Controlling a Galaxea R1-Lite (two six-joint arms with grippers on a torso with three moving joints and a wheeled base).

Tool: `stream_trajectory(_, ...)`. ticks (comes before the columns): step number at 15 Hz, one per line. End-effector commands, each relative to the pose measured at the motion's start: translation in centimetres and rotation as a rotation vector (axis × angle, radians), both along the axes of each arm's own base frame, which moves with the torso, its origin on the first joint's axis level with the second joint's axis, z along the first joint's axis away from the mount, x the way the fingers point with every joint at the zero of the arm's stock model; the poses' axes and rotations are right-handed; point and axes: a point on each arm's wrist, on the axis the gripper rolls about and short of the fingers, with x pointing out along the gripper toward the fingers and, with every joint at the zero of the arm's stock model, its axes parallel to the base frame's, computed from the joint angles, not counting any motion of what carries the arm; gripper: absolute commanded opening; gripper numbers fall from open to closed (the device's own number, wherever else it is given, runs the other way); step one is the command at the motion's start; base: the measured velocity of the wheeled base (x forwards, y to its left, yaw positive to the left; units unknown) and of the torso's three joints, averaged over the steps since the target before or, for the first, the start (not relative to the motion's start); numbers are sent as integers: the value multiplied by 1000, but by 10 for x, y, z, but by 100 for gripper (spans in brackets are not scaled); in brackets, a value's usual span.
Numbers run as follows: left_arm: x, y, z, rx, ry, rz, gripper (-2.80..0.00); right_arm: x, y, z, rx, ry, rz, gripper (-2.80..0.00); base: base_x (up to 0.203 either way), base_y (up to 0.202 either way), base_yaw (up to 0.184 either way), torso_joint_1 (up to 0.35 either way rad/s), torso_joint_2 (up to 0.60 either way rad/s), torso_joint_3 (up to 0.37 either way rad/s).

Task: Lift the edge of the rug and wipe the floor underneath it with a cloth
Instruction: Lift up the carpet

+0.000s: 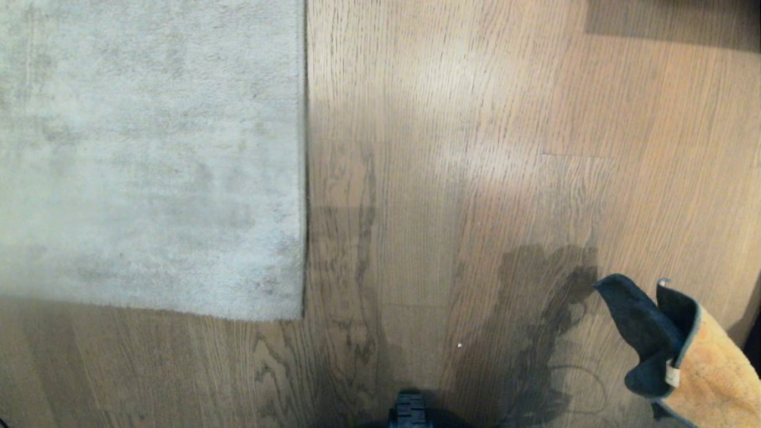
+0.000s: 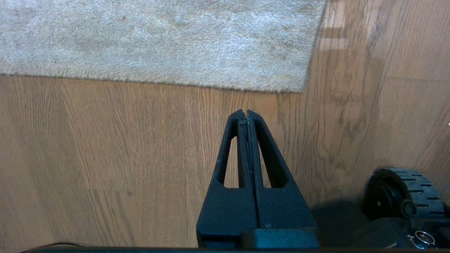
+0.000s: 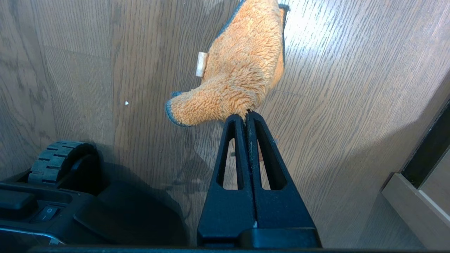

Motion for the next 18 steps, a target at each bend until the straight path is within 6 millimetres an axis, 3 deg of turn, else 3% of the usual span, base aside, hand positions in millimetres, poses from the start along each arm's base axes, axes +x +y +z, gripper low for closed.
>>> stream_trajectory(1, 0, 0, 0, -1, 0, 0, -280, 0, 0, 0, -1, 3, 1, -280, 0, 0, 0, 0, 0, 0)
stream_trajectory(18, 0, 0, 0, 1, -1, 0, -280, 0, 0, 0, -1, 3, 1, -280, 0, 0, 0, 0, 0, 0)
